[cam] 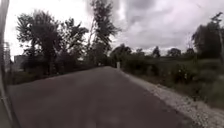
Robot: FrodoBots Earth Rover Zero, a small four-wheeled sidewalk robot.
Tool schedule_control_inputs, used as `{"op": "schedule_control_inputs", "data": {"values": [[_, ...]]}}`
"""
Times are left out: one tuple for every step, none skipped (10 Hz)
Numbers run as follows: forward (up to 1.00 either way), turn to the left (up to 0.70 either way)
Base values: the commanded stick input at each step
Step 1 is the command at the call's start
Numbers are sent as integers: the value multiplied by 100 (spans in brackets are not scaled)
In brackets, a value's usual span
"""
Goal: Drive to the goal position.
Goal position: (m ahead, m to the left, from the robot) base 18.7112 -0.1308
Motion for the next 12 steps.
{"op": "schedule_control_inputs", "data": {"values": [[70,3],[70,3],[70,2],[70,2],[70,2],[70,2],[70,2],[70,11],[70,24],[70,35],[70,35],[70,35]]}}
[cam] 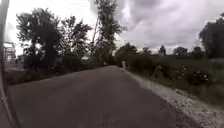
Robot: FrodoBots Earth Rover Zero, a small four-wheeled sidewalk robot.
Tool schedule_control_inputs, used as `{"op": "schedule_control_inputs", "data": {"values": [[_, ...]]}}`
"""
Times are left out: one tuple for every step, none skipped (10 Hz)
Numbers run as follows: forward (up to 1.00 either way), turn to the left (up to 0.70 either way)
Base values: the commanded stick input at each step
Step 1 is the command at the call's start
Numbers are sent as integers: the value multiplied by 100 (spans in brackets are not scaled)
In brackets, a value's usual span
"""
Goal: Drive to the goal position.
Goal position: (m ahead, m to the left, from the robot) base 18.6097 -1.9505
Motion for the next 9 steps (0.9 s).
{"op": "schedule_control_inputs", "data": {"values": [[70,16],[70,5],[70,2],[70,0],[70,0],[70,0],[70,0],[70,0],[70,0]]}}
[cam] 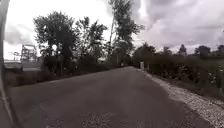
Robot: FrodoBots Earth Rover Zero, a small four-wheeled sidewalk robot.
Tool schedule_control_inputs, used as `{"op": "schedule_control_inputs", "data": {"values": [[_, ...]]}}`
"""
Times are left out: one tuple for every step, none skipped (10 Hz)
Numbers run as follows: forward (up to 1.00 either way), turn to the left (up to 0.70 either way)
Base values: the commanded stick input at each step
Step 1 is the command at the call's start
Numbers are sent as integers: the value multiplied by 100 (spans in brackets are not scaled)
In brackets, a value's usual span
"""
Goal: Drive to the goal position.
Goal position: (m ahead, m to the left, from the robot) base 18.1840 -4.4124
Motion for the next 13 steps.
{"op": "schedule_control_inputs", "data": {"values": [[70,0],[70,0],[70,2],[70,2],[70,2],[70,2],[70,0],[70,0],[70,0],[70,0],[70,0],[70,0],[70,0]]}}
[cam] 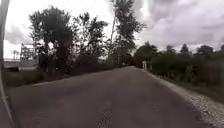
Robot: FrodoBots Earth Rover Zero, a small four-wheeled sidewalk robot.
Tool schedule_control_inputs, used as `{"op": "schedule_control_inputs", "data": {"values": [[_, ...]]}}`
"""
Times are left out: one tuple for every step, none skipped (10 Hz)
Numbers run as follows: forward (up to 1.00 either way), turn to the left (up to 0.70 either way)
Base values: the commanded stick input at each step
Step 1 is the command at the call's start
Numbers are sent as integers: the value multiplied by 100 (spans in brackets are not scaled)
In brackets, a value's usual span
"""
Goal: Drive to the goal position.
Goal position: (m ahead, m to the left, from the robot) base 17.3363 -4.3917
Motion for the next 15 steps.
{"op": "schedule_control_inputs", "data": {"values": [[70,0],[70,0],[70,0],[70,0],[70,0],[70,0],[70,0],[70,0],[70,0],[70,0],[70,0],[70,0],[70,0],[70,0],[70,0]]}}
